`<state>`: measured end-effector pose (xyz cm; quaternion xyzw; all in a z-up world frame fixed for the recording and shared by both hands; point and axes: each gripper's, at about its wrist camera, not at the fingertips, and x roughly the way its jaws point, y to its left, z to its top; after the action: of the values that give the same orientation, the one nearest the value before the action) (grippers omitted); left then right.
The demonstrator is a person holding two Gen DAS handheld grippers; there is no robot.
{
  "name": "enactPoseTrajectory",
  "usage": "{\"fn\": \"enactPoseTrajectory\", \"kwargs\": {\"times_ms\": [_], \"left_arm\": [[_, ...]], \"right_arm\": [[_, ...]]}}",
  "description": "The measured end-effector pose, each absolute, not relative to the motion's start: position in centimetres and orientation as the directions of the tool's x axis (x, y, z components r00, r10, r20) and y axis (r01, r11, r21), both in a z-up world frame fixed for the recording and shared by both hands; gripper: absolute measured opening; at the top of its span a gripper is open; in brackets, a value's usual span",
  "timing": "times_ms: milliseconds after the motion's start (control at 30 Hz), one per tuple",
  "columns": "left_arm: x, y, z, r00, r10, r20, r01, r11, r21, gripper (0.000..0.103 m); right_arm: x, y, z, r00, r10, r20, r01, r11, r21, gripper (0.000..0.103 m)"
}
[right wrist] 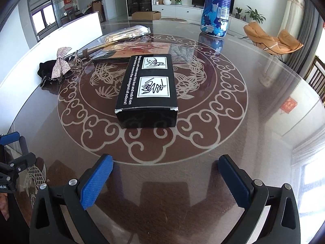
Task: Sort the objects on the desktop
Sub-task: 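Reach the right tool to the black soap box and grasp it, then move the left tool to the second black velvet pouch while the right tool holds the soap box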
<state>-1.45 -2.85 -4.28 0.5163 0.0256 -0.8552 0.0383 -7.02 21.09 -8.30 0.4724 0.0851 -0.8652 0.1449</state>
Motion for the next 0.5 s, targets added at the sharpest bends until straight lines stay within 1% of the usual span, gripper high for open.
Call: {"fn": "enactPoseTrajectory", "kwargs": {"times_ms": [133,500], "left_arm": [[-1.4,-2.8,-4.3,-0.465,-0.04,-0.884,0.092,-0.996,-0.003,0.103],[-1.4,-2.8,-4.3,-0.467,-0.04,-0.884,0.092,-0.996,-0.003,0.103]], "right_arm": [[-9.8,19.7,-8.4,-0.507,-0.184,-0.842,0.355,-0.935,-0.01,0.103],[-14.4,18.0,-8.5,-0.553,-0.167,-0.816,0.301,-0.954,-0.009,0.103]]}}
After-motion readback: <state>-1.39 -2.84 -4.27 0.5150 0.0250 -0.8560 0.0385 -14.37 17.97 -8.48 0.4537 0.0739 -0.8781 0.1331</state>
